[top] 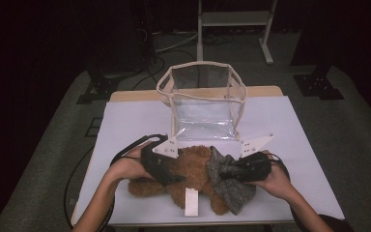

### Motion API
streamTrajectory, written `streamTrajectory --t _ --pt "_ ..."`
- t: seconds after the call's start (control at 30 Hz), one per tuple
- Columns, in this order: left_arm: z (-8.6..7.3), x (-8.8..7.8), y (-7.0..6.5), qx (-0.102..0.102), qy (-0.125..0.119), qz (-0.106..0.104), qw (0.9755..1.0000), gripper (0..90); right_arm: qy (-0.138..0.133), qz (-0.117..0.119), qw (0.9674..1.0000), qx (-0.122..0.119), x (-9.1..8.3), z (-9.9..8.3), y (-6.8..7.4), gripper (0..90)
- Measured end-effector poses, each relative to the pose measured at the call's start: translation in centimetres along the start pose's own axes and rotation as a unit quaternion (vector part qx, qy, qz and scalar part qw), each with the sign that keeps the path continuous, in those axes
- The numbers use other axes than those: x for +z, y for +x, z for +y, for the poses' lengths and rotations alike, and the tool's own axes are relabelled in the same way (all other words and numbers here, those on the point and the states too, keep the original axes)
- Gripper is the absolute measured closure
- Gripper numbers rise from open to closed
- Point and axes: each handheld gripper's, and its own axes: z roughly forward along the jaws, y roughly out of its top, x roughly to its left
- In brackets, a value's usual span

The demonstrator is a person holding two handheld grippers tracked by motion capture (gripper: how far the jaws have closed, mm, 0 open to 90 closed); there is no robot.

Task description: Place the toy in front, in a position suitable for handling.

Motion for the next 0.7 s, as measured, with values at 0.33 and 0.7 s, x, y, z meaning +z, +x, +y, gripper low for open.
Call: streamTrajectory --t 0.33,0.7 --pt "2.4 2.4 2.2 -0.016 0.0 -0.017 0.9997 14.7 -0.022 -0.022 0.9992 0.025 -2.7 -1.4 -1.1 75.9" --pt "2.7 2.1 0.7 0.01 0.014 -0.054 0.9984 15.2 -0.025 -0.025 0.9991 0.023 -3.1 -1.6 -1.2 75.7"
